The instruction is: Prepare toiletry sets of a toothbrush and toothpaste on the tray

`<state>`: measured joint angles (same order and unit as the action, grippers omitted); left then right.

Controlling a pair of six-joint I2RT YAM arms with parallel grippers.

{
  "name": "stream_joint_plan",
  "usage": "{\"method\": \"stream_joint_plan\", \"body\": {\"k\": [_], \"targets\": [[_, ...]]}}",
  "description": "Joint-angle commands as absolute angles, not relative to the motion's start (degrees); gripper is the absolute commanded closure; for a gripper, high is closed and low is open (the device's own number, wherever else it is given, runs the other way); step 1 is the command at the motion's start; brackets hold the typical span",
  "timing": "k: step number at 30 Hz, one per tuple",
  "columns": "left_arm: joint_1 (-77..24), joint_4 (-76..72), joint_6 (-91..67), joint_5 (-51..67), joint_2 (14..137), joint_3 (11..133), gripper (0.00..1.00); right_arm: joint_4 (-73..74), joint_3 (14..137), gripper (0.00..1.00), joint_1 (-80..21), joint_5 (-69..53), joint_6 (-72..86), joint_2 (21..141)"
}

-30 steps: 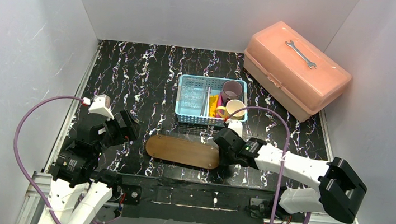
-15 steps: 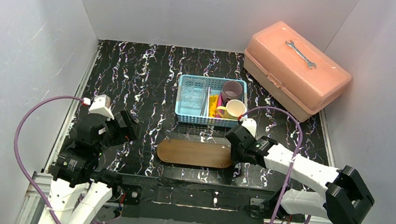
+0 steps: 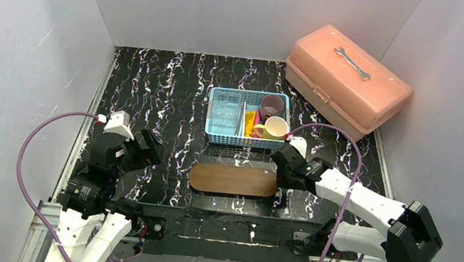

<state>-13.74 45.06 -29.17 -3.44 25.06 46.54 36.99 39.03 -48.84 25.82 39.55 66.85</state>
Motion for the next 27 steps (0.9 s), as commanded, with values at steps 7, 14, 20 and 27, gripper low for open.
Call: {"method": "stream_joint_plan", "body": {"k": [7, 14, 20, 27], "targets": [[-13.9, 45.1, -28.7, -2.3, 26.1, 46.3, 0.09, 41.8, 51.9, 0.49, -48.6, 27.5, 35.4, 65.1], [-13.9, 44.7, -28.4, -1.3, 26.4, 46.2, 0.09, 43.4, 62.9, 0.49, -48.6, 29.7, 30.3, 69.4], [-13.9, 44.4, -28.2, -0.5, 26.6, 46.1, 0.03, 43.8, 73.0, 0.49, -46.9, 31.4, 24.5, 75.3], [-13.9, 44.1, -28.0, 0.0, 26.3, 46.0, 0.02, 40.6, 79.9, 0.48, -41.8, 23.8, 17.5, 83.3]]}}
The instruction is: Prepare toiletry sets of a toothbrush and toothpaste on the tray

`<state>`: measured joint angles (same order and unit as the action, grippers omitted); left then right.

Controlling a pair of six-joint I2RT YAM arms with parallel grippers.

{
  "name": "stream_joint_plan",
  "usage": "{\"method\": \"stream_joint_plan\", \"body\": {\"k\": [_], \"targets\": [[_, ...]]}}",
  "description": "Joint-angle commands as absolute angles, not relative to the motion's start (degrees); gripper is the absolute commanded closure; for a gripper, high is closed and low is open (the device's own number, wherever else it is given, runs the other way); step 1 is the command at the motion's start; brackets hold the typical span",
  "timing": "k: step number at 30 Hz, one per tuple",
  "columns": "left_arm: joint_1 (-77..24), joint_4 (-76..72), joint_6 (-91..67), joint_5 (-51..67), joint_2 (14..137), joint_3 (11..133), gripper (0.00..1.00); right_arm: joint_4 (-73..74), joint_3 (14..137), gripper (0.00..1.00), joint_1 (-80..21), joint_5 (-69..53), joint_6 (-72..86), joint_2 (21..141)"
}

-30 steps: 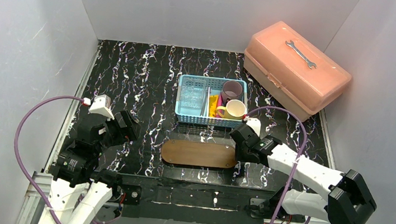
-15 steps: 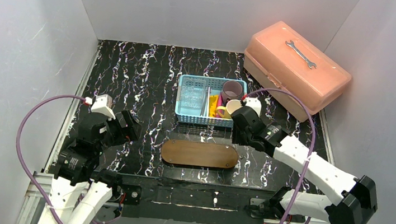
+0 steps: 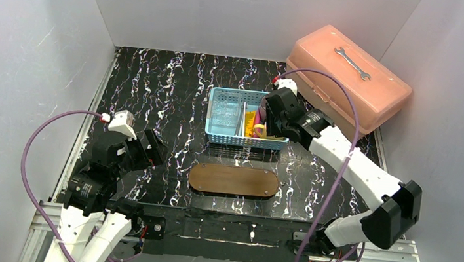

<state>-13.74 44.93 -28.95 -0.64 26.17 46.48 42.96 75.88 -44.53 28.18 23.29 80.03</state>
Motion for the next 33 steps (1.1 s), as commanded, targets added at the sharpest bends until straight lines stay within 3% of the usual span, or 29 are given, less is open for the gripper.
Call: {"method": "stream_joint_plan", "body": {"k": [1, 17, 33], "targets": [[-14.0, 44.2, -28.0, 0.0, 26.3, 46.0, 0.02, 40.2, 80.6, 0.47, -41.0, 22.8, 16.7, 84.2], [-14.0, 43.9, -27.7, 2.1, 26.7, 46.0, 0.02, 34.7, 80.7, 0.44, -35.4, 6.4, 0.9, 91.7], [-13.8, 43.9, -27.5, 2.5, 26.7, 46.0, 0.02, 34.1, 80.7, 0.53, -34.0, 3.5, -2.6, 98.4]]}}
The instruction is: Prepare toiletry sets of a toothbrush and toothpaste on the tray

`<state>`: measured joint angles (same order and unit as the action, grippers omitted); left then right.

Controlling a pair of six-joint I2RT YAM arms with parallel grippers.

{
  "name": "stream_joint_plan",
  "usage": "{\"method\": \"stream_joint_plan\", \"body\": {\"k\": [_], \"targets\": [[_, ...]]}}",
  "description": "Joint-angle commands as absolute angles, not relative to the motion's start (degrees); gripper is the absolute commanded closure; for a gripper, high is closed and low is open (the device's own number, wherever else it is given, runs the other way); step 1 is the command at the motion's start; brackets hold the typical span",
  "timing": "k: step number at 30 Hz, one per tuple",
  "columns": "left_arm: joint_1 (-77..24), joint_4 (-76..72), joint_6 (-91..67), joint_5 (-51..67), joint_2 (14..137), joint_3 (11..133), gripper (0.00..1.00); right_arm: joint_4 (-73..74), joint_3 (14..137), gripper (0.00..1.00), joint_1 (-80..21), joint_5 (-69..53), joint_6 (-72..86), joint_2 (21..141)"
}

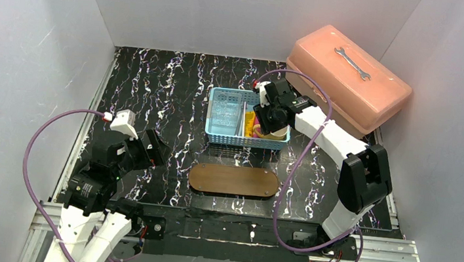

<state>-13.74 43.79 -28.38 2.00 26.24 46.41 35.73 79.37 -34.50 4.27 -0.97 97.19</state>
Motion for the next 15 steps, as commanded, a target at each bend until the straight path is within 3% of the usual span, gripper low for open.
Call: {"method": "stream_joint_plan", "body": {"k": [1, 13, 15], "targets": [[-13.9, 43.9, -27.5, 2.5, 26.6, 46.0, 0.02, 34.1, 80.7, 0.53, -34.0, 3.5, -2.6, 98.8], [-13.9, 43.9, -27.5, 2.5, 26.8, 46.0, 0.02, 33.9, 81.7, 0.69, -33.6, 3.8, -1.7, 102.0], [-13.9, 43.9, -27.5, 2.5, 26.9, 46.0, 0.02, 34.0, 81.9, 0.75, -33.6, 4.0, -1.6, 102.6]]}}
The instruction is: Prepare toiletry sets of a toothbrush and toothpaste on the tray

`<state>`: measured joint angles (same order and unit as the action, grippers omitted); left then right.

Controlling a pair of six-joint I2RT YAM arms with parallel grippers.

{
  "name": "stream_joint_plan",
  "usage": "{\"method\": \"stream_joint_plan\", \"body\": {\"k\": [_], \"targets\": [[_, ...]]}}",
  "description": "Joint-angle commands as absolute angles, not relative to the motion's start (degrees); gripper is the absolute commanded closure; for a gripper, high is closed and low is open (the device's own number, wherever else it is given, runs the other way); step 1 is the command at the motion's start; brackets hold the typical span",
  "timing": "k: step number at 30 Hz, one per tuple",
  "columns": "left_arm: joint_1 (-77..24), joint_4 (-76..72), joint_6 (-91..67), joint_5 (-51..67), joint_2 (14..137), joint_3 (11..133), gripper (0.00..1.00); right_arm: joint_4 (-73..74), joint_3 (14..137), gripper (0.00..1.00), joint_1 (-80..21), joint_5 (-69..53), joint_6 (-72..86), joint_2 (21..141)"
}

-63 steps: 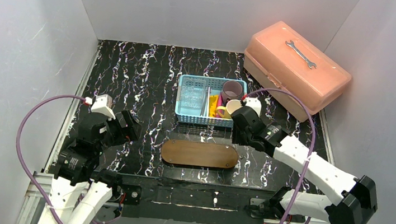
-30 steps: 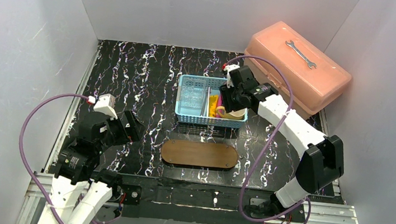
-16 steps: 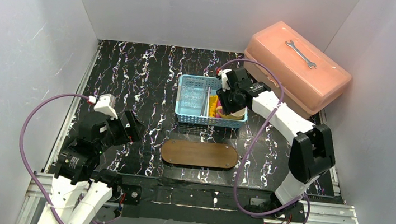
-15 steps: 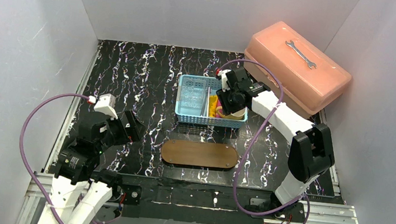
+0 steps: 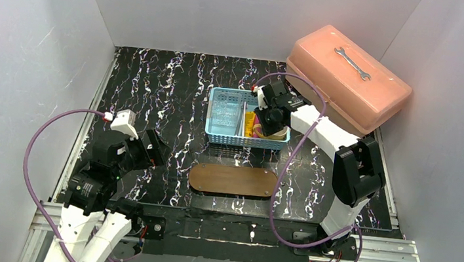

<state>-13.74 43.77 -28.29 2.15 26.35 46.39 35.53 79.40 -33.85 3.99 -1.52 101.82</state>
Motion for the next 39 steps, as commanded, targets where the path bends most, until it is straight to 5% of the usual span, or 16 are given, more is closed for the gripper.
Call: {"method": "stream_joint_plan", "body": {"k": [1, 4, 20, 39], "targets": [[-13.9, 43.9, -27.5, 2.4, 26.9, 46.0, 0.02, 34.3, 82.1, 0.81, -33.6, 4.2, -1.6, 102.8], [-13.9, 43.9, -27.5, 2.5, 27.1, 46.0, 0.02, 34.9, 82.8, 0.99, -33.6, 4.1, -1.5, 103.1], [-13.9, 43.9, -27.5, 2.4, 27.4, 46.0, 0.02, 42.9, 94.1, 0.99, -36.0, 8.2, -0.9, 96.6], [-13.9, 46.3, -30.7, -6.4, 26.5, 46.6, 0.02, 51.3, 103.8, 0.99, -57.8, 15.3, 7.8, 96.0]]}}
